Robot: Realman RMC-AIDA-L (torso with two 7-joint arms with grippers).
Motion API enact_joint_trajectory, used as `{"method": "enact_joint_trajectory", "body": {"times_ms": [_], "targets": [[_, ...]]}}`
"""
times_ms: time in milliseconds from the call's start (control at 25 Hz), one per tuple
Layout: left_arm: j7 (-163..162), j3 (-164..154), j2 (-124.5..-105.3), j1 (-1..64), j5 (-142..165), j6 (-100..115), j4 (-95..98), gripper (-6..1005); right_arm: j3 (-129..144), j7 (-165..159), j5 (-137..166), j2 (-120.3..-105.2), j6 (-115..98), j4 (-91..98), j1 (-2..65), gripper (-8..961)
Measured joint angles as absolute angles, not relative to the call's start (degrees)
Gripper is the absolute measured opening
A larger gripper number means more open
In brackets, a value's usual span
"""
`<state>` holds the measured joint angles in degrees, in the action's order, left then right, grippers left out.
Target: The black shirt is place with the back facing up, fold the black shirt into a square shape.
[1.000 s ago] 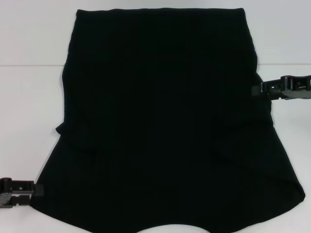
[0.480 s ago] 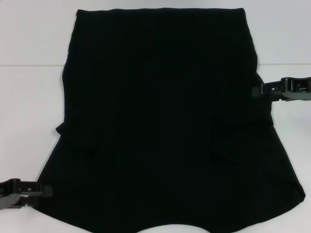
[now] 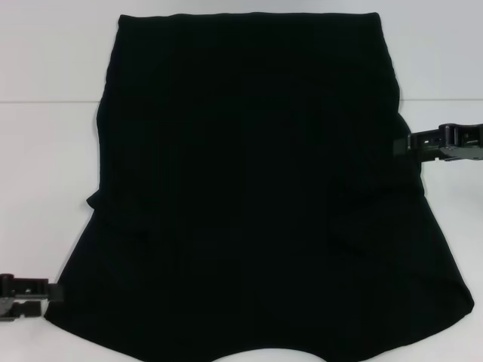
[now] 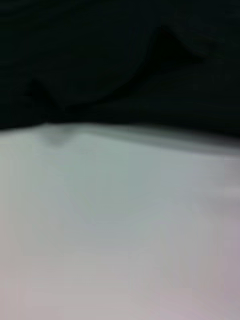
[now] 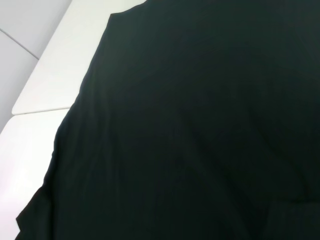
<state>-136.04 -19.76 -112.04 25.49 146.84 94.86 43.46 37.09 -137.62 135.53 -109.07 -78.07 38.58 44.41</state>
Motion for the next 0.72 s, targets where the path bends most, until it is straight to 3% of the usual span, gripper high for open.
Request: {"method": "enact_joint_trajectory", "body": {"times_ms": [240,720], "targets": [[-136.36,-19.91,-111.86,24.83,146.94,94.46,43.39,644,37.07,-137.63,135.53,-109.07,-78.08,38.58,44.38,731],[-135.95,-21.97,-113.67,27.49,146.88,94.68,42.79,642,37.09,-137.63,135.53,-109.07,-78.15,38.58,44.31,731]]}}
